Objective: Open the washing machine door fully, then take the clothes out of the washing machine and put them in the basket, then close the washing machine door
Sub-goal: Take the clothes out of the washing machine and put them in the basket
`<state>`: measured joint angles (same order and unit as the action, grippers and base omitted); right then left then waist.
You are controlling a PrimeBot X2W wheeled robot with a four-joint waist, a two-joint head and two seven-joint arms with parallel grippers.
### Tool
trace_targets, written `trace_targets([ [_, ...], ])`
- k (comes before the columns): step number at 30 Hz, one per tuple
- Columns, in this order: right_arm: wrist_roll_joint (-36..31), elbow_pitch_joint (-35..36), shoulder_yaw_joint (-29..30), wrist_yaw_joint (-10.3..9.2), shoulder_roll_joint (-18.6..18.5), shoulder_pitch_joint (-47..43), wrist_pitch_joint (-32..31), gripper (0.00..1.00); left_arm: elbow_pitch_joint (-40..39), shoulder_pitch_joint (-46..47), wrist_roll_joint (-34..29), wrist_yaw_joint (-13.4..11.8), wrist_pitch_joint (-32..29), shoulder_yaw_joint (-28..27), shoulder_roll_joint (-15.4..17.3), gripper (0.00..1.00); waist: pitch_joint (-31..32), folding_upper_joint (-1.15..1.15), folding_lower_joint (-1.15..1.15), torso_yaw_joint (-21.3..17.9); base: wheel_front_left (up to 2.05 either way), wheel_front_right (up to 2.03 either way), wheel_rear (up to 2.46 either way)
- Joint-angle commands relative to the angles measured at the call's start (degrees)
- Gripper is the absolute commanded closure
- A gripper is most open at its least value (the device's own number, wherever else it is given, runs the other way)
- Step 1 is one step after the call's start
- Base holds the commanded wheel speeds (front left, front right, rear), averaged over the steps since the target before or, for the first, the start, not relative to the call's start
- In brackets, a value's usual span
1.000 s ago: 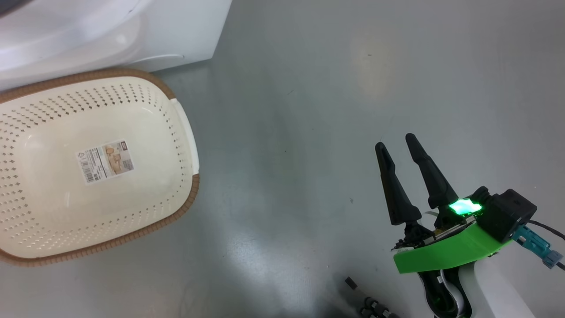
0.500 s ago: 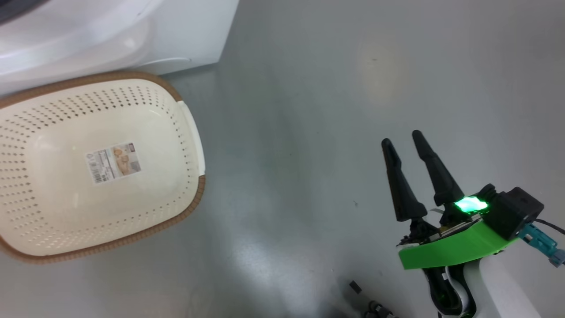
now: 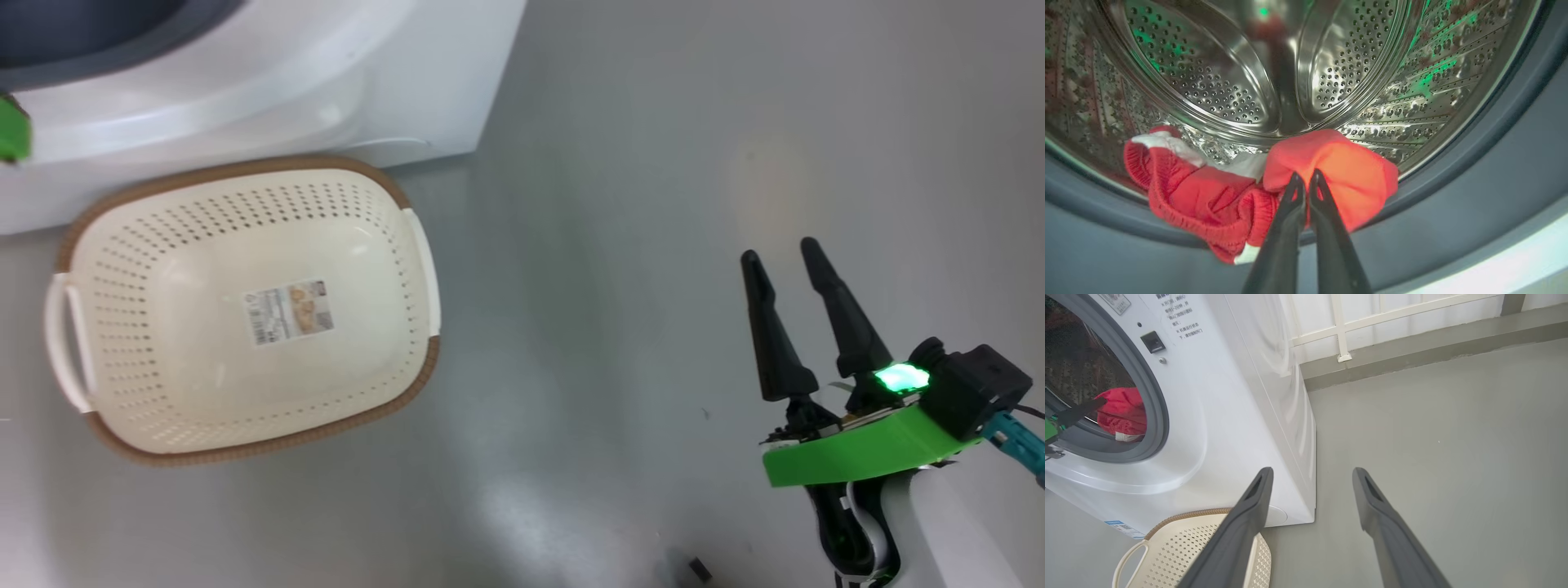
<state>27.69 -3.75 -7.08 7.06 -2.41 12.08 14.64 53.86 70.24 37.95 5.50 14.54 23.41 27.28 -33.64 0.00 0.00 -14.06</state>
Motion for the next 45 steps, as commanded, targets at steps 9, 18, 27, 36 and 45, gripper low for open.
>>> trace_targets([
  [9, -2.5, 0.3, 1.5, 0.43, -0.5, -3.5, 0.4, 0.0, -15.8, -17.1, -10.6, 0.9, 0.4, -16.3, -3.9, 1.0, 5.9, 0.0, 0.0, 5.2, 0.0, 0.0, 0.0],
  [18, -3.7, 0.0, 3.4, 0.43, -0.5, -5.8, 0.4, 0.0, -29.4, -30.5, -19.7, 1.7, 0.5, -28.3, -12.1, 1.0, 9.3, 0.0, 0.0, 7.6, 0.0, 0.0, 0.0],
  [27, -4.3, -0.4, 3.9, 0.43, -0.5, -6.7, 0.4, 0.0, -43.0, -39.2, -24.6, 2.0, 0.5, -32.2, -16.6, 1.0, 11.0, 0.0, 0.0, 9.0, 0.0, 0.0, 0.0],
  [36, -4.3, -0.5, 3.9, 0.43, -0.5, -6.9, 0.4, 0.0, -55.7, -44.2, -25.3, 2.0, 0.5, -32.8, -18.6, 1.0, 11.7, 0.0, 0.0, 9.6, 0.0, 0.0, 0.0],
  [45, -4.1, -0.5, 4.0, 0.43, -0.5, -6.9, 0.4, 0.0, -66.6, -47.4, -25.7, 2.0, 0.5, -32.7, -19.9, 1.0, 11.5, 0.0, 0.0, 9.6, 0.0, 0.0, 0.0],
])
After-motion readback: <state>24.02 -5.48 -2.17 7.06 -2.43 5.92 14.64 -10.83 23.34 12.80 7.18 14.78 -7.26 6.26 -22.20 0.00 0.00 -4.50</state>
